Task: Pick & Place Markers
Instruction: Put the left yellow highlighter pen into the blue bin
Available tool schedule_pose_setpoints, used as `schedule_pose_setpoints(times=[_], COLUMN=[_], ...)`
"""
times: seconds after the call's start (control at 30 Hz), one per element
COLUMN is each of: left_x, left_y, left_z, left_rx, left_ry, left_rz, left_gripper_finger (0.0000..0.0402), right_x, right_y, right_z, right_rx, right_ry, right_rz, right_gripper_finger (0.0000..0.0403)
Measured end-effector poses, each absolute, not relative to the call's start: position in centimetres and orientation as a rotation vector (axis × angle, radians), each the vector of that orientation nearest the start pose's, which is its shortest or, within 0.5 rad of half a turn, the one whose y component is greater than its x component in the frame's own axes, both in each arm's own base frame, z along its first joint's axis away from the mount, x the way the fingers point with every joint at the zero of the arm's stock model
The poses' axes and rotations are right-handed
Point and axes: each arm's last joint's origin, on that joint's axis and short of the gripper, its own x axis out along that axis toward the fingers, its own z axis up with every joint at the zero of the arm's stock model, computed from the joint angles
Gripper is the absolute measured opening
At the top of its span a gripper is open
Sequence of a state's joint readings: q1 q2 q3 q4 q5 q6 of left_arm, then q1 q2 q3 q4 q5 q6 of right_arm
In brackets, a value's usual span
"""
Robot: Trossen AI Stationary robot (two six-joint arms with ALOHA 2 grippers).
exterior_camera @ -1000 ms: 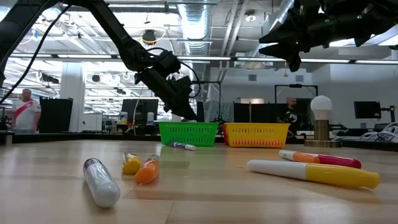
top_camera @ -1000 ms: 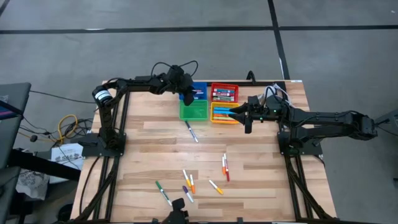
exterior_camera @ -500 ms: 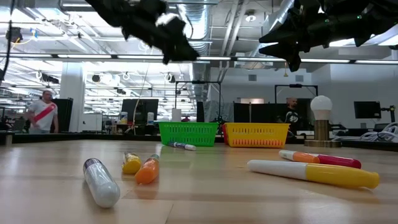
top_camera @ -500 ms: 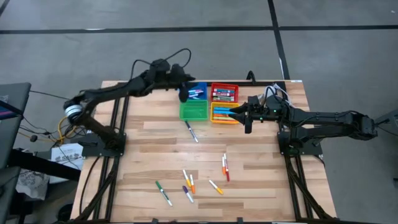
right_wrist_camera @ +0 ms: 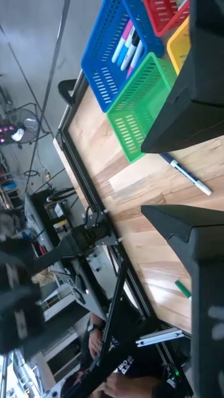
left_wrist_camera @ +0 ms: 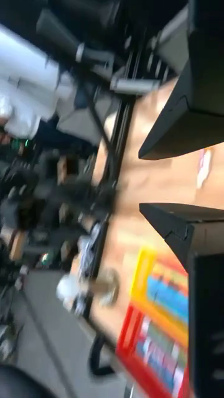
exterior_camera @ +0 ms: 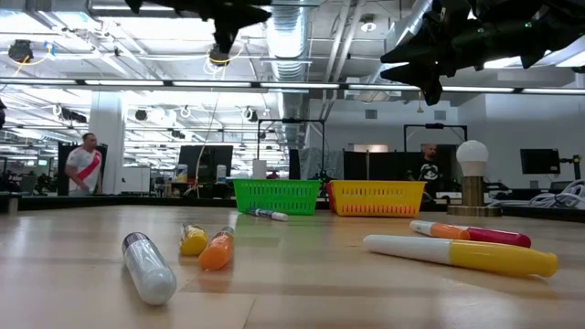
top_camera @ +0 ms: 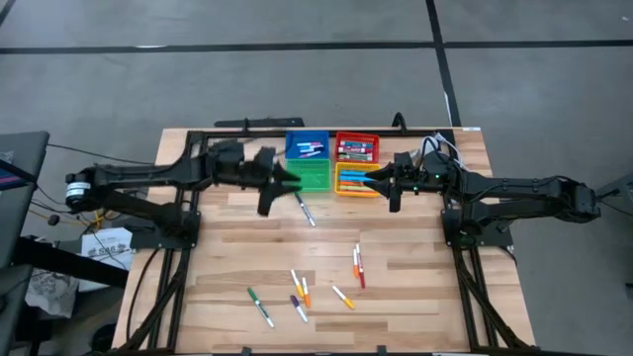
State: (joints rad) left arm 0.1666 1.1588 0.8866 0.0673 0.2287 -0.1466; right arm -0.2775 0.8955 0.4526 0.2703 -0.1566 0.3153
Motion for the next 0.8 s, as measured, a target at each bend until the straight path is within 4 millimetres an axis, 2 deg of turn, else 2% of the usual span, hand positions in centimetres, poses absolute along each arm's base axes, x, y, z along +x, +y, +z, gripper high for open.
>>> schedule_pose_setpoints(times=[0.2,0.4,0.8], left_x=[25.0,24.9,24.7], left_y=[0.3,-1.8,-2.5], left_z=[30.4,29.9,29.3], left_rx=[-0.312,-0.406,-0.568], left_ry=[0.257,0.297,0.342], left_rz=[-0.157,-0.224,-0.225], left_gripper_finger=[0.0117,0.0117,0.0117], right_x=[19.1,19.1,19.1], right_y=[-5.0,-5.0,-5.0], right_z=[24.2,24.2,24.2], right_rx=[0.351,0.351,0.351], right_ry=[0.148,0.148,0.148], right_rz=[-0.146,-0.146,-0.146], right_gripper_finger=[0.0134,0.0133,0.0134])
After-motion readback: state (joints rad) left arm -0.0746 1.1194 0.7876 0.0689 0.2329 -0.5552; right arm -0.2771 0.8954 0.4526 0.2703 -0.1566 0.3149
